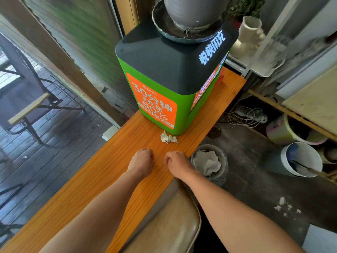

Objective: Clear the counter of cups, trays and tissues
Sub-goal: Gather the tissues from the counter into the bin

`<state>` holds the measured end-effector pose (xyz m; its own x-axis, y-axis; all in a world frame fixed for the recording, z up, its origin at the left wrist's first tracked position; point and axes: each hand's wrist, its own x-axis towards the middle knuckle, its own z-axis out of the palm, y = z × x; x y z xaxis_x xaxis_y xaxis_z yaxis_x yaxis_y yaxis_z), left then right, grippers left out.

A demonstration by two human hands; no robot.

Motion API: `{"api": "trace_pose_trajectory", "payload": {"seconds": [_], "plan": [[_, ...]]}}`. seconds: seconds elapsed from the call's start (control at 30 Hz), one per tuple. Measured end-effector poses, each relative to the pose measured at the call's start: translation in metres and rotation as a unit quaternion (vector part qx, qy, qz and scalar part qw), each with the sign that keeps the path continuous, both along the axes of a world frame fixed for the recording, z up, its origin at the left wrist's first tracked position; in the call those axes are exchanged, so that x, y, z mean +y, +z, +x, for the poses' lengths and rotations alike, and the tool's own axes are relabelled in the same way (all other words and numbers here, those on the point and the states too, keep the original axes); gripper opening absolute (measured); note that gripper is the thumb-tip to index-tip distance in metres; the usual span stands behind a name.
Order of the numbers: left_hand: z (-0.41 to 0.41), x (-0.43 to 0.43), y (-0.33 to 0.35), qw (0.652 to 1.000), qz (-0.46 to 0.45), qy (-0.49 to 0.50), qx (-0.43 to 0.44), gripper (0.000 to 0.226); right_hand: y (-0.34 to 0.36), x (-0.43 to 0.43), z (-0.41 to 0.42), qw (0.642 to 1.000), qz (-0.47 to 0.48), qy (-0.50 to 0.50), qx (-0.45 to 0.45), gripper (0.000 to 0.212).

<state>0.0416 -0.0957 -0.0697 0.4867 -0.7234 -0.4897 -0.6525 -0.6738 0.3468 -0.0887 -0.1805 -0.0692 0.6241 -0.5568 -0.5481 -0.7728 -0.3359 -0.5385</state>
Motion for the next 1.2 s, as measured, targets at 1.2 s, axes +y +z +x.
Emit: {"api": "trace_pose_trajectory", "payload": {"seconds": [1.2], "plan": [[-0.020, -0.019, -0.043, 0.995, -0.037, -0.018, -0.087, 0.018, -0.018, -0.030, -0.007, 0.995, -0.097, -0.011, 0.018, 0.025]]}}
